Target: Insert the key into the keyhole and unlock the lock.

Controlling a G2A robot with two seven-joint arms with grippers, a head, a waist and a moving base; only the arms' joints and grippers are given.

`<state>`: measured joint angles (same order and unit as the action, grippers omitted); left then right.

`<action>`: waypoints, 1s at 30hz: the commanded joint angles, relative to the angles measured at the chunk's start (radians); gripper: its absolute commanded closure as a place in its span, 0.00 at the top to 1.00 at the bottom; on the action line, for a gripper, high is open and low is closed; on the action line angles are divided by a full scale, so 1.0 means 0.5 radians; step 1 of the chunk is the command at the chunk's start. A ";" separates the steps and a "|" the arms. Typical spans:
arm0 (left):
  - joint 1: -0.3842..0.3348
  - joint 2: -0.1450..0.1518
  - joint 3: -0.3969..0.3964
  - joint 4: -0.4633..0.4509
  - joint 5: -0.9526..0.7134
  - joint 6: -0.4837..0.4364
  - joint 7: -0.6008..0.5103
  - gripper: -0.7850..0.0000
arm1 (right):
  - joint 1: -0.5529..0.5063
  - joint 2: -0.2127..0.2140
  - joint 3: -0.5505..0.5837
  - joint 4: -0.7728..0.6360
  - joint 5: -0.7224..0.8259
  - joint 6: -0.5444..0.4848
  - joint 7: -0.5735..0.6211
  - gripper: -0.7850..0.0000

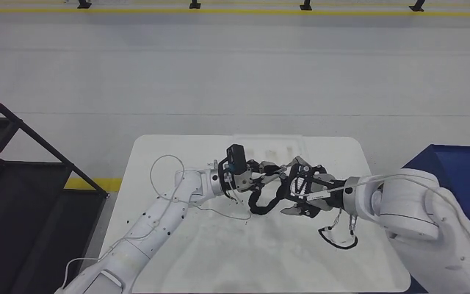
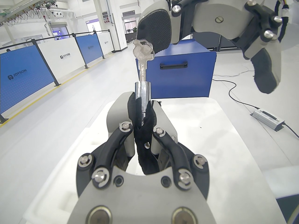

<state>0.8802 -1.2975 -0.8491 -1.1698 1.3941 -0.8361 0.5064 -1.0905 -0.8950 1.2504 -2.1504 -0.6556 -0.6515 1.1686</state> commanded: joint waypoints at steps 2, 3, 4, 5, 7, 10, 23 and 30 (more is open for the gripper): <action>-0.004 -0.003 0.005 0.005 0.018 0.011 0.007 0.00 | 0.027 0.010 -0.048 0.003 0.025 0.030 0.030 1.00; -0.006 -0.003 0.006 0.007 0.024 0.014 0.010 0.00 | 0.036 0.014 -0.057 0.003 0.031 0.042 0.041 1.00; -0.006 -0.004 0.007 0.009 0.029 0.017 0.014 0.00 | 0.044 0.018 -0.066 -0.001 0.037 0.052 0.052 1.00; -0.008 -0.004 0.008 0.010 0.037 0.021 0.017 0.00 | 0.049 0.022 -0.073 -0.006 0.050 0.062 0.062 1.00; -0.011 -0.005 0.011 0.011 0.057 0.029 0.024 0.00 | 0.060 0.032 -0.071 -0.013 0.072 0.079 0.079 1.00; -0.016 -0.004 0.015 0.012 0.097 0.035 0.047 0.00 | 0.070 0.047 -0.035 -0.005 0.092 0.081 0.081 1.00; -0.006 0.024 0.007 -0.026 0.253 -0.061 0.170 0.00 | 0.187 0.187 -0.111 0.043 -0.068 -0.103 -0.103 0.88; 0.000 0.031 0.017 -0.055 0.281 -0.104 0.160 0.00 | 0.238 0.251 -0.154 -0.018 -0.096 -0.065 -0.065 0.21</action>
<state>0.8795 -1.2831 -0.8409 -1.1947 1.5322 -0.8835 0.5867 -0.9728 -0.7744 1.1739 -2.1526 -0.7023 -0.6894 1.1307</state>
